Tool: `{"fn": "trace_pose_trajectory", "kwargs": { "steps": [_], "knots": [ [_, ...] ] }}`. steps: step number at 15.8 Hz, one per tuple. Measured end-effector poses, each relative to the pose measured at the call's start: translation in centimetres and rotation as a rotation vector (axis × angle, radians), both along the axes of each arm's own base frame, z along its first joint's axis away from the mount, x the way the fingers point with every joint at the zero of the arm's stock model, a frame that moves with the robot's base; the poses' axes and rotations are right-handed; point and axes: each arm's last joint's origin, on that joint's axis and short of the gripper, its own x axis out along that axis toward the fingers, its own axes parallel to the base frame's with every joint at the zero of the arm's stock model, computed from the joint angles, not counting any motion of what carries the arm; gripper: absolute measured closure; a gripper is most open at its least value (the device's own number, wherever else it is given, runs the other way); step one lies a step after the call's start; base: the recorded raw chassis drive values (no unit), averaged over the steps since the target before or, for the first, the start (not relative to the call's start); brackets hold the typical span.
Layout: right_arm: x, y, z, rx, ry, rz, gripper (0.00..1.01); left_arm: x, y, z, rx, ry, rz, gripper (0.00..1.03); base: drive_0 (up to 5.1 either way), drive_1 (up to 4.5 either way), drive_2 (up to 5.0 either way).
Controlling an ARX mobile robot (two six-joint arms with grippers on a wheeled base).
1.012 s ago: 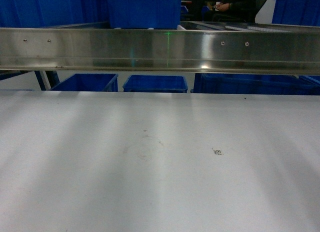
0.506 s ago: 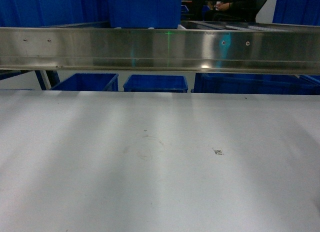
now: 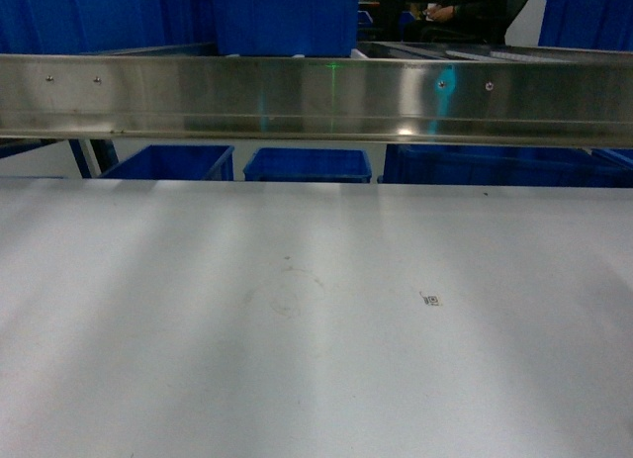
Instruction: Place magnetic block on left shelf second layer
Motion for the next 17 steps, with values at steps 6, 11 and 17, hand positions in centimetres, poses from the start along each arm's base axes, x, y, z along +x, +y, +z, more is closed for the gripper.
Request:
{"fn": "trace_pose_trajectory", "kwargs": {
  "steps": [6, 11, 17],
  "knots": [
    [-0.8, 0.2, -1.9, 0.006, 0.041, 0.002, 0.34, 0.0, 0.0, 0.0, 0.0, 0.0, 0.0, 0.05, 0.0, 0.0, 0.0],
    [-0.7, 0.2, -2.3, -0.009, 0.013, 0.005, 0.68, 0.0, 0.0, 0.0, 0.0, 0.0, 0.0, 0.05, 0.0, 0.0, 0.0],
    [-3.0, 0.7, 1.8, -0.051, -0.116, -0.016, 0.68, 0.0, 0.0, 0.0, 0.0, 0.0, 0.0, 0.05, 0.0, 0.0, 0.0]
  ]
}}
